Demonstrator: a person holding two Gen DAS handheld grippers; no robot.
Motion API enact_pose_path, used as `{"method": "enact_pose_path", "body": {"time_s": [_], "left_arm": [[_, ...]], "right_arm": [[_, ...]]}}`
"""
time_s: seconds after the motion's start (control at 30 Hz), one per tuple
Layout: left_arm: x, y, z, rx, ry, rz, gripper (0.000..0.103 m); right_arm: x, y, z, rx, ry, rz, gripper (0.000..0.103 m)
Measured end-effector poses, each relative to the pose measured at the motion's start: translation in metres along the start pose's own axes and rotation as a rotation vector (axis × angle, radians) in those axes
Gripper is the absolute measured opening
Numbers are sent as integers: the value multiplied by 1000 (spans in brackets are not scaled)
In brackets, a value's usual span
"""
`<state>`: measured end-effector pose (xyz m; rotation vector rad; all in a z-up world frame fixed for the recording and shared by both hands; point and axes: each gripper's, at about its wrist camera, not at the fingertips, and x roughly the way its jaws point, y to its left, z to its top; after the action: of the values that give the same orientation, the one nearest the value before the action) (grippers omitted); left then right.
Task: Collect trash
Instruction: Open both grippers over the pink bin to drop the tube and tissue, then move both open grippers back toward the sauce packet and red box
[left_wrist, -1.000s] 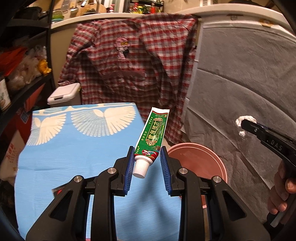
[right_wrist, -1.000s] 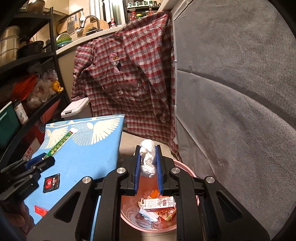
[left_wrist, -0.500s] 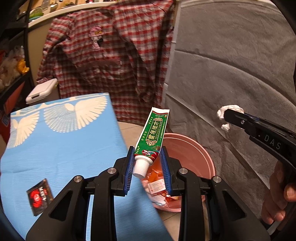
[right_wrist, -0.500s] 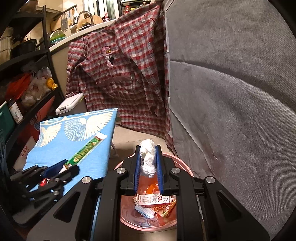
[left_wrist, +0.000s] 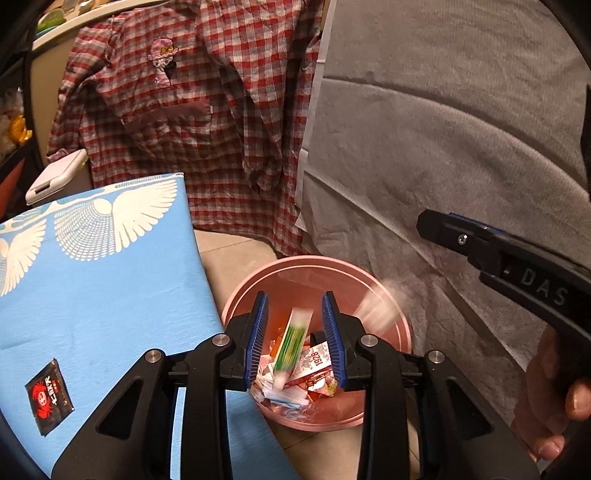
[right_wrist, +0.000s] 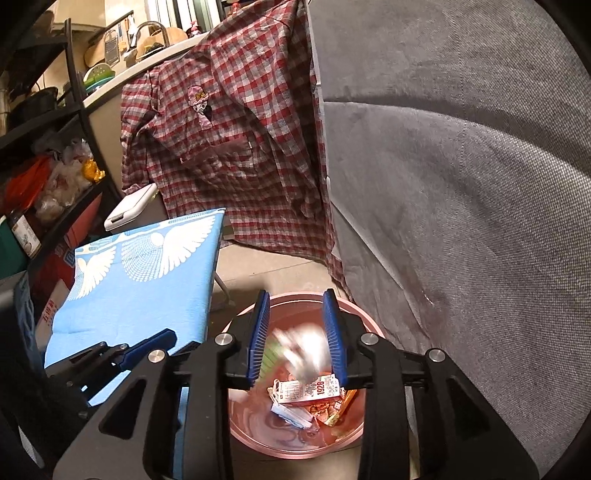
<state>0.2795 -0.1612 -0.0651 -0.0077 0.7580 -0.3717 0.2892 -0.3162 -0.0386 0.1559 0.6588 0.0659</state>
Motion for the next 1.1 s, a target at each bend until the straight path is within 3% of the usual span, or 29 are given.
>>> {"method": "enact_pose_path", "body": {"time_s": [0.47,0.73,1.1], "left_arm": [[-61,37,1,-3,-81,50,31],[-120,93,-8,-48,-141,123,30],[-202,173,-26,-151,-196,238,30]], "right_arm": [[-25,34,-6,-41,-58,51,31],[-44,81,-23,-112,-89,132,31],[-53,157,-64,-262,-57,291,31]]}}
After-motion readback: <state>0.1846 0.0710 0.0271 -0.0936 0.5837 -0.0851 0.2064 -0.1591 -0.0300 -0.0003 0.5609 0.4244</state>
